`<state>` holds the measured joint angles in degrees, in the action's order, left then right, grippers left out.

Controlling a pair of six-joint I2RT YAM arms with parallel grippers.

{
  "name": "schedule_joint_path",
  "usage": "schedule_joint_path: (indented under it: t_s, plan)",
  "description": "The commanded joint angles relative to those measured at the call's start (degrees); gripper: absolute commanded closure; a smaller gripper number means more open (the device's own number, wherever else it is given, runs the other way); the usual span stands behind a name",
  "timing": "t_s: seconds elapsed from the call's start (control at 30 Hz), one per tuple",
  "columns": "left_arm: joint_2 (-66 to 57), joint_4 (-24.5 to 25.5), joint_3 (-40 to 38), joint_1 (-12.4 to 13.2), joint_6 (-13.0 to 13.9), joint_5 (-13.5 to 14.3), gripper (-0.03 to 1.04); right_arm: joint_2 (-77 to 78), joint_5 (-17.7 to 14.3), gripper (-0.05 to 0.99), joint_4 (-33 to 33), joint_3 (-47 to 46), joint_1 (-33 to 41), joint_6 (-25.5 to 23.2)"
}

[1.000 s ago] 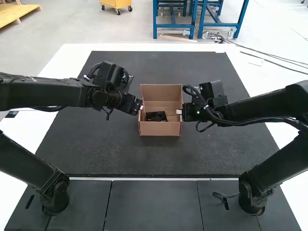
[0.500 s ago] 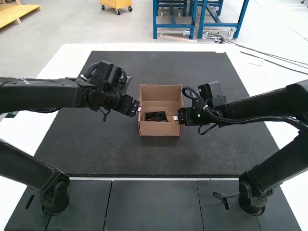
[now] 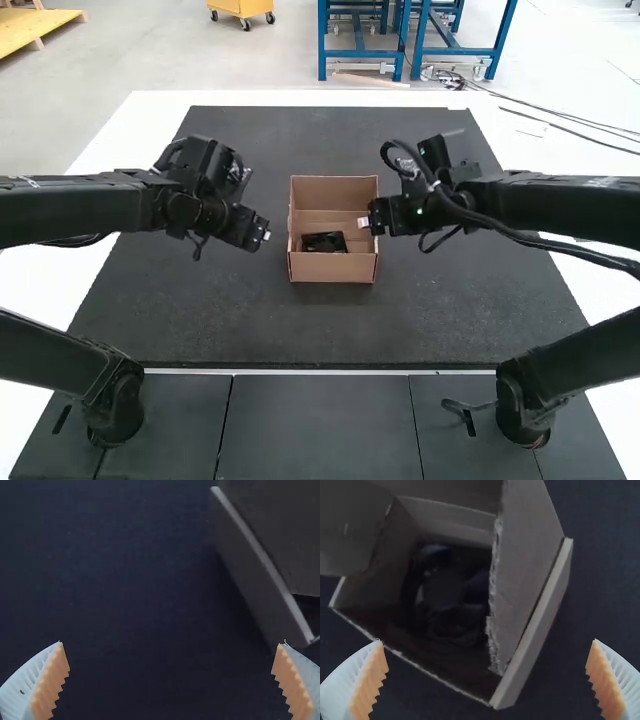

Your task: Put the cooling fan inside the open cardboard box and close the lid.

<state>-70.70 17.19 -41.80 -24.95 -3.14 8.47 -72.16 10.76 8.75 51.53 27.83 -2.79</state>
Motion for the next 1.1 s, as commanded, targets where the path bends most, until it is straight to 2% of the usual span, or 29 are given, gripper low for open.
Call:
schedule_joint_path:
  t_s: [0.0, 0.13, 0.27, 0.43, 0.6, 0.97, 1.07]
  plan:
    - [1.17, -0.84, -2.32, 2.63, 2.35, 1.99, 0.05, 3.34, 0.84, 0.03, 2.41, 3.05, -0.68, 2.52]
    - [0.12, -3.04, -3.81, 5.00, 2.96, 2.43, 0.05, 5.36, 0.84, 0.03, 6.36, 4.72, -0.68, 3.40]
    - [-1.99, -4.18, -6.36, 5.97, 2.96, 2.43, 0.05, 7.39, 0.84, 0.03, 9.18, 6.57, -0.33, 3.67]
    - [-5.15, -5.15, -11.02, 5.79, 2.87, 2.34, 0.05, 8.09, 0.84, 0.03, 13.13, 9.73, -0.24, 4.28]
    - [-9.20, -4.97, -17.09, 5.70, 2.78, 2.25, 0.05, 8.26, 0.66, 0.03, 17.17, 12.54, -0.15, 7.97]
    - [-18.25, -5.50, -28.34, 5.53, 2.52, 2.25, 0.05, 8.70, 0.66, 0.03, 18.49, 12.63, -0.15, 8.06]
    - [-20.36, -5.33, -31.15, 4.65, 2.17, 2.17, 0.05, 9.06, 0.66, 0.03, 18.49, 12.11, -0.50, 7.88]
